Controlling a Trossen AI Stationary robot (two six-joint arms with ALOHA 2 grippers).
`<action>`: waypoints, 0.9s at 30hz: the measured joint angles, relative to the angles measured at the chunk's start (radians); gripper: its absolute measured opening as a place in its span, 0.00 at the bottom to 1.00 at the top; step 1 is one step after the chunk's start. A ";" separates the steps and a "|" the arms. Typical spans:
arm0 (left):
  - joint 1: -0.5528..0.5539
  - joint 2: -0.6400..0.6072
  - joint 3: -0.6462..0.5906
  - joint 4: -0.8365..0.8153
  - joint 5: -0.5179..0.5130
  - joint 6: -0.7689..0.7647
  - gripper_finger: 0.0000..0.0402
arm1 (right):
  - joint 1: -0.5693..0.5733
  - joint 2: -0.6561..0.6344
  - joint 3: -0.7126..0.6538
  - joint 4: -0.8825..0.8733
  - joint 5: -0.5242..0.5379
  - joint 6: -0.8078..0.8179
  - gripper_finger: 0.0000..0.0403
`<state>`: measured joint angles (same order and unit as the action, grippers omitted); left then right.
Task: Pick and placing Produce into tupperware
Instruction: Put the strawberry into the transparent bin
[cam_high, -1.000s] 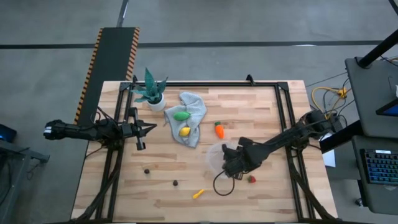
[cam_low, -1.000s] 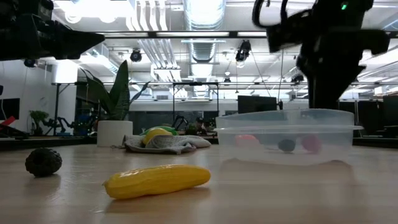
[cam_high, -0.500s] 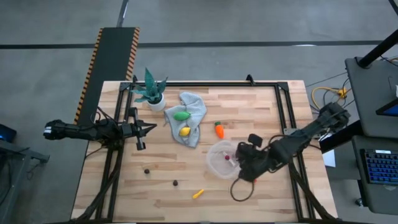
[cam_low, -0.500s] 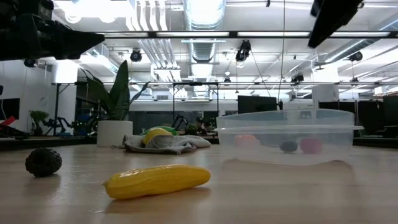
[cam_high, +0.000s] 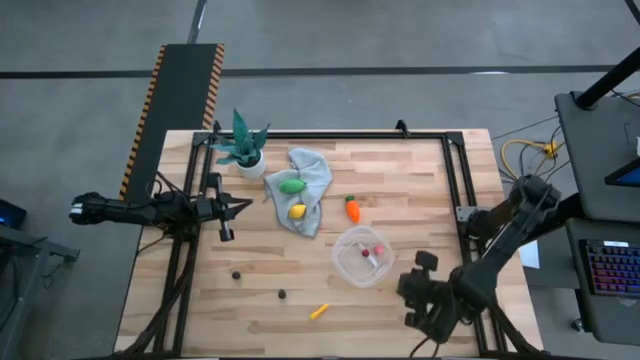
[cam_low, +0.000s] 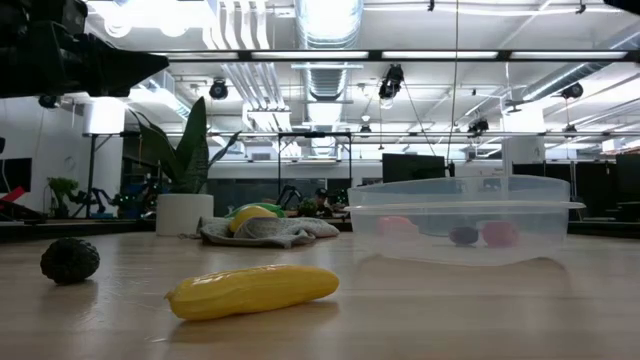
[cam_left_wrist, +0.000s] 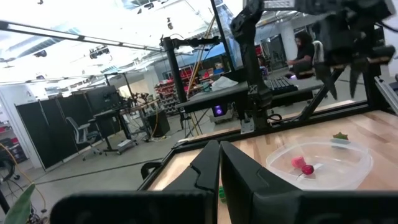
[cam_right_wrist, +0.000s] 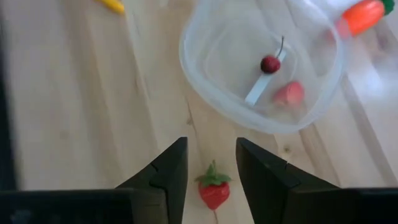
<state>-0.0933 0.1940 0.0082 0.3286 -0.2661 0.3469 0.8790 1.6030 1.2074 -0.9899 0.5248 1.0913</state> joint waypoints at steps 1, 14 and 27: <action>0.000 0.001 0.000 0.000 0.000 0.000 0.00 | 0.006 0.028 -0.002 -0.002 0.001 0.001 0.32; 0.000 0.000 0.000 0.004 -0.001 0.005 0.00 | 0.011 0.207 -0.026 -0.026 -0.001 0.091 0.36; 0.000 0.001 0.000 0.006 -0.001 0.006 0.00 | 0.011 0.208 -0.110 0.079 -0.017 0.125 0.36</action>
<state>-0.0929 0.1947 0.0082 0.3343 -0.2668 0.3531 0.8902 1.8111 1.0973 -0.9105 0.5081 1.2161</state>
